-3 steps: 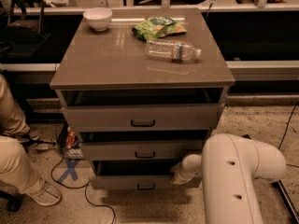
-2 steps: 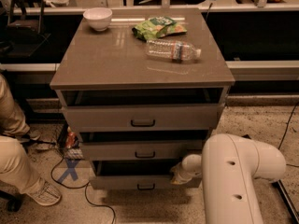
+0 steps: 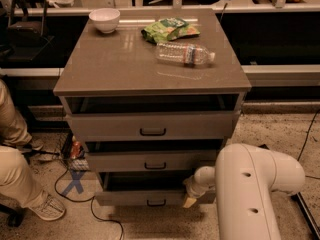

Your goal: Open bottom drawer

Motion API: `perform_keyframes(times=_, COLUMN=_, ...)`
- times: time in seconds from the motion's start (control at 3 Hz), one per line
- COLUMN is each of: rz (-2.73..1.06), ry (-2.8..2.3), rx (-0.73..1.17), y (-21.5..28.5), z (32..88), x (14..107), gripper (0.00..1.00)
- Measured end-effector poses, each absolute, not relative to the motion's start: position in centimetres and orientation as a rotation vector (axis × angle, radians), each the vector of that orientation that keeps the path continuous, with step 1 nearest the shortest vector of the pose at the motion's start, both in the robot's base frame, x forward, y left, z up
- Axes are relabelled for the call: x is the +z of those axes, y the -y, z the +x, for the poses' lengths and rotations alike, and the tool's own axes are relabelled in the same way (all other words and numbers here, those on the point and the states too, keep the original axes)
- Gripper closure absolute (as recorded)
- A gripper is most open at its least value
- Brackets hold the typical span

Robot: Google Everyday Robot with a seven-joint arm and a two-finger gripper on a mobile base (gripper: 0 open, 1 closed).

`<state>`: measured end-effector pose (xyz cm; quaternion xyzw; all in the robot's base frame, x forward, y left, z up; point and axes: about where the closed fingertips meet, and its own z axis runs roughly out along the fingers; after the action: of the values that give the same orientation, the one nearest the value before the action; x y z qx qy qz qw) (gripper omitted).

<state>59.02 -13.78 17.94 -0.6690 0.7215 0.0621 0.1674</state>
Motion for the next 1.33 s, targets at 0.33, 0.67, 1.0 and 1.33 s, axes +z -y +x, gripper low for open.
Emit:
perform_keyframes(times=0.33, rz=-1.913, ry=-2.049, rx=0.185, y=13.7, z=58.8, x=17.7, gripper=0.00)
perform_keyframes(times=0.67, rz=-1.949, ry=-2.033, rx=0.213, y=13.7, z=58.3, x=17.2, gripper=0.00)
perform_keyframes(times=1.0, rz=-1.960, ry=-2.062, rx=0.268, y=15.0, z=56.9, x=15.9, gripper=0.00)
perform_keyframes(times=1.33, rz=-1.935, ry=-2.101, rx=0.297, y=16.7, z=55.3, x=15.3, gripper=0.16)
